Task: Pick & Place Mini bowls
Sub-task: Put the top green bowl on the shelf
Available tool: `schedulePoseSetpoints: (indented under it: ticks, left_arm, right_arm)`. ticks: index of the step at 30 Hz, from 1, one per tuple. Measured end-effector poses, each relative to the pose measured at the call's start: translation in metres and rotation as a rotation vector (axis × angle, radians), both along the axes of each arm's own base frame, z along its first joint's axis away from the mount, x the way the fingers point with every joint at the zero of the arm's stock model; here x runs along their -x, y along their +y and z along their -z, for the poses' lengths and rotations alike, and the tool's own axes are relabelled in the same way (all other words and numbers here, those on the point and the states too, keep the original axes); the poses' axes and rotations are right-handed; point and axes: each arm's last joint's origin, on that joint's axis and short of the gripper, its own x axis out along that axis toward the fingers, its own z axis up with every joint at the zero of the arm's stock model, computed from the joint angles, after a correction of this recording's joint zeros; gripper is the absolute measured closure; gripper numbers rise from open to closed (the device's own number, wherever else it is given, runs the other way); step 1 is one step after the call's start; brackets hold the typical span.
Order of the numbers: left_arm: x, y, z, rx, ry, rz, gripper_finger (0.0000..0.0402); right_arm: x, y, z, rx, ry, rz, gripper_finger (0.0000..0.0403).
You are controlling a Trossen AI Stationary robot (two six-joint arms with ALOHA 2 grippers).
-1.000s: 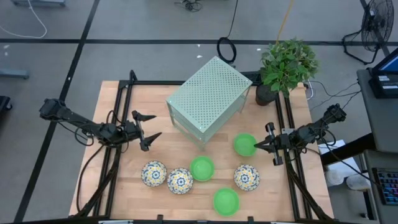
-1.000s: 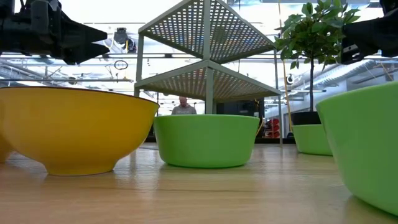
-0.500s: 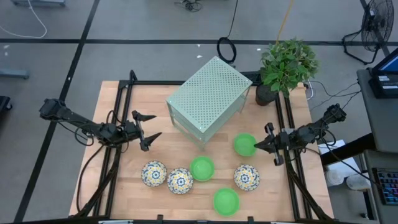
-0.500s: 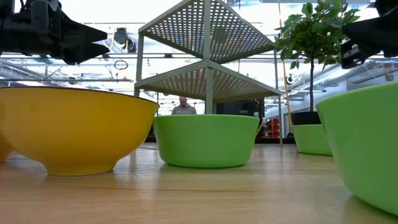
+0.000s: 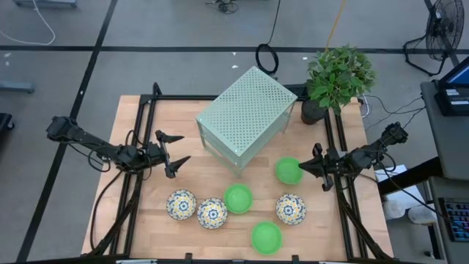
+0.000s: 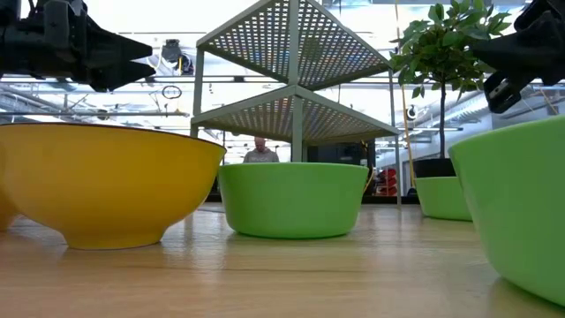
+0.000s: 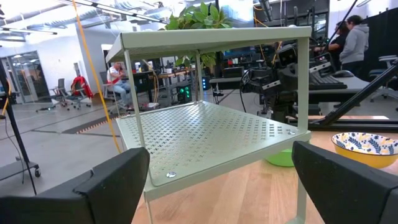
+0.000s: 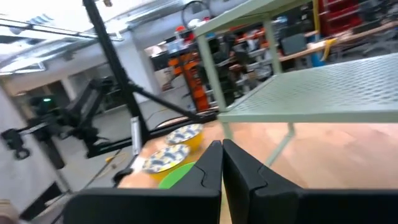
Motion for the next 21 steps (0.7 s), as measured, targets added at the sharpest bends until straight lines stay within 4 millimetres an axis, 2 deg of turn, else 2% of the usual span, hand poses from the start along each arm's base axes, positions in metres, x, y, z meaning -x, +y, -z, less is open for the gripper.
schedulePoseSetpoints:
  ticks: [6,8,10,15,19,21]
  left_arm:
    - [0.0,0.0,0.0,0.0,0.0,0.0,0.0005]
    - [0.0,0.0,0.0,0.0,0.0,0.0,0.0005]
    - [0.0,0.0,0.0,0.0,-0.001,0.0,0.0005]
    - [0.0,0.0,0.0,0.0,0.0,0.0,0.0005]
    - [0.0,0.0,0.0,0.0,-0.001,0.0,0.0005]
    - [0.0,0.0,0.0,0.001,-0.001,0.0,0.0005]
  right_arm:
    - [-0.001,0.0,0.002,-0.084,0.01,0.011,0.0403]
    - [-0.001,0.0,0.004,-0.059,0.021,0.025,0.0403]
    - [-0.002,-0.001,0.004,-0.029,0.027,0.079,0.0403]
    - [-0.003,-0.003,0.0,-0.078,-0.005,0.177,0.0403]
    - [-0.005,-0.002,-0.003,-0.096,-0.029,0.156,0.0403]
    - [-0.005,0.0,-0.014,-0.15,-0.12,0.102,0.0403]
